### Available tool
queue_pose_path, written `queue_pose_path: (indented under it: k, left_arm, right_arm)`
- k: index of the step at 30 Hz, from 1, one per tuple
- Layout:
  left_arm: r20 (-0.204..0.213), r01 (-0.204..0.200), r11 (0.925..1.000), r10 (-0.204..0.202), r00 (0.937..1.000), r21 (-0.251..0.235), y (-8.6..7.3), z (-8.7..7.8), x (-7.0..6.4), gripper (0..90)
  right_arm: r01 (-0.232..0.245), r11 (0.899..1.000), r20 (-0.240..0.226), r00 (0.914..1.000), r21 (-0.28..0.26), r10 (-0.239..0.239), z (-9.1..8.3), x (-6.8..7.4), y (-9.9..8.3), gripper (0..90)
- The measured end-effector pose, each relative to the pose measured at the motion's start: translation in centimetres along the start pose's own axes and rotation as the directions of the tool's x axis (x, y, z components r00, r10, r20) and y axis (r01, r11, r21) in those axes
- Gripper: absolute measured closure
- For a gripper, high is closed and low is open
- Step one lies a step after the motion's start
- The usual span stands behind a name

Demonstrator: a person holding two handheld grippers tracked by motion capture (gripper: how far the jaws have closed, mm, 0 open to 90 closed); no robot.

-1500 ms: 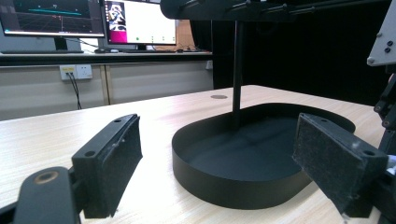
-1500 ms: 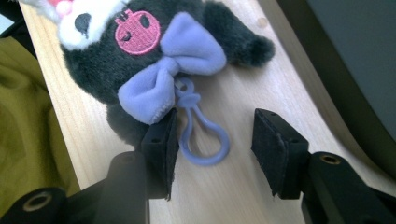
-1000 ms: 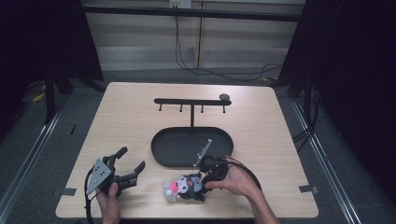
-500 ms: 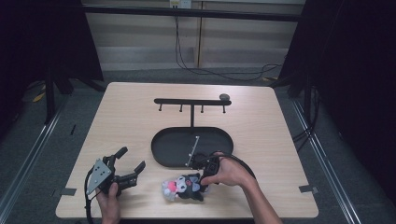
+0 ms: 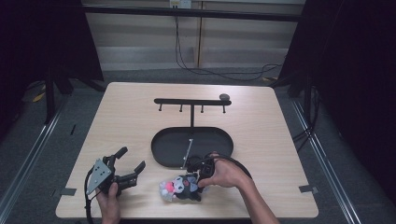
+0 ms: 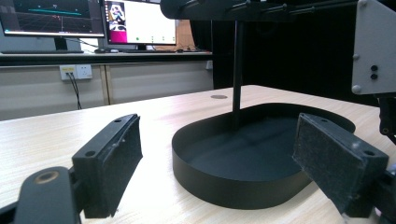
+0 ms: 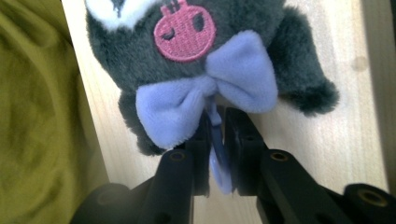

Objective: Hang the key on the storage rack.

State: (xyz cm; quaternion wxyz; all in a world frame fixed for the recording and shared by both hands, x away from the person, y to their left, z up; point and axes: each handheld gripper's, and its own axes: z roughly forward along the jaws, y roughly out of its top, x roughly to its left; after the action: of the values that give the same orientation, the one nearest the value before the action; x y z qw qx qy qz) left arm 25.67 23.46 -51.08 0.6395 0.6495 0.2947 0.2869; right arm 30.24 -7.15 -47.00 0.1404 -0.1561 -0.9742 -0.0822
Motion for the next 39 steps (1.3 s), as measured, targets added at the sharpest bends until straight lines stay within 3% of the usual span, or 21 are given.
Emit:
queue_pose_path:
  k: [3,13,18,30,39]
  left_arm:
    - [-0.003,0.0,1.0,0.0,1.0,0.0,0.0,0.0,0.0,15.2]
    - [0.0,0.0,1.0,0.0,1.0,0.0,0.0,0.0,0.0,15.2]
    - [0.001,0.001,1.0,-0.001,1.0,0.001,0.0,0.0,0.0,15.2]
    - [0.001,0.002,1.0,-0.002,1.0,0.001,0.0,0.0,0.0,15.2]
    - [0.001,0.001,1.0,-0.001,1.0,0.001,0.0,0.0,0.0,15.2]
  right_arm:
    - [-0.002,1.0,0.007,1.0,0.008,0.002,0.1,0.0,0.2,86.5]
    - [0.03,0.998,0.019,0.9993,0.05,-0.031,0.0,0.4,0.4,87.4]
    - [0.03,0.999,0.016,0.9994,0.031,-0.031,-1.2,0.4,0.4,87.4]
    - [0.049,0.999,0.071,0.9962,0.02,-0.05,-3.7,0.5,0.8,87.4]
    - [0.058,0.998,0.089,0.9945,-0.025,-0.056,-6.3,0.6,0.7,87.4]
